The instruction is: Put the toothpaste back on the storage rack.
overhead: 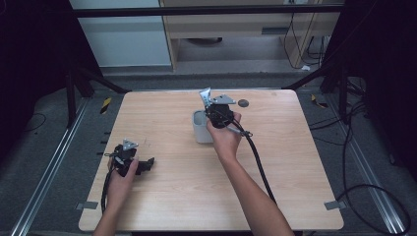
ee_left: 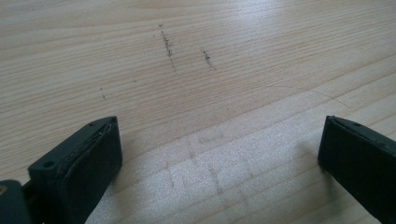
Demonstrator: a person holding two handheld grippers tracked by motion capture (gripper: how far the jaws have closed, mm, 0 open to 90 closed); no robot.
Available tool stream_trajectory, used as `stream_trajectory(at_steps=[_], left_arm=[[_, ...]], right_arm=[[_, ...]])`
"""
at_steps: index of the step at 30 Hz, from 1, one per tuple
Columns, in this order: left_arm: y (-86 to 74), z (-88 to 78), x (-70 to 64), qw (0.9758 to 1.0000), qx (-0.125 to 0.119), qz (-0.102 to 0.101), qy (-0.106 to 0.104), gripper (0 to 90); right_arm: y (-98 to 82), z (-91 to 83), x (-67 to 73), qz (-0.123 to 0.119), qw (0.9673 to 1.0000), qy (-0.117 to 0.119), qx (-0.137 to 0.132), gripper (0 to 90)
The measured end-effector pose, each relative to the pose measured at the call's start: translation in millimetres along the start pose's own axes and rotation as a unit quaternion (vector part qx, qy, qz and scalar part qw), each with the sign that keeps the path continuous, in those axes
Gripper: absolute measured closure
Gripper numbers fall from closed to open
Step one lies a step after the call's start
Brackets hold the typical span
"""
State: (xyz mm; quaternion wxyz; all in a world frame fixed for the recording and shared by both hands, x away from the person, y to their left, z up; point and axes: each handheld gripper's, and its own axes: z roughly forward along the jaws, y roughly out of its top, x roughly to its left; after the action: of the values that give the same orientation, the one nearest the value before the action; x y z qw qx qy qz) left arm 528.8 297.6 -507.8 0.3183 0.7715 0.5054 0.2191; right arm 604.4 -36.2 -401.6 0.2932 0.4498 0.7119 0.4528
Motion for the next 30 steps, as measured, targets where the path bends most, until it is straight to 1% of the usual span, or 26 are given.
stream_trajectory(at_steps=[6,30], left_arm=[[0.1,0.1,0.2,1.0,0.0,0.0,0.0,0.0],[0.2,0.0,0.5,1.0,0.002,0.002,0.0,0.0]], right_arm=[[-1.4,0.5,1.8,-0.004,1.0,0.0,0.004,78.7],[-5.1,4.1,5.1,-0.007,0.9998,0.005,0.018,78.7]])
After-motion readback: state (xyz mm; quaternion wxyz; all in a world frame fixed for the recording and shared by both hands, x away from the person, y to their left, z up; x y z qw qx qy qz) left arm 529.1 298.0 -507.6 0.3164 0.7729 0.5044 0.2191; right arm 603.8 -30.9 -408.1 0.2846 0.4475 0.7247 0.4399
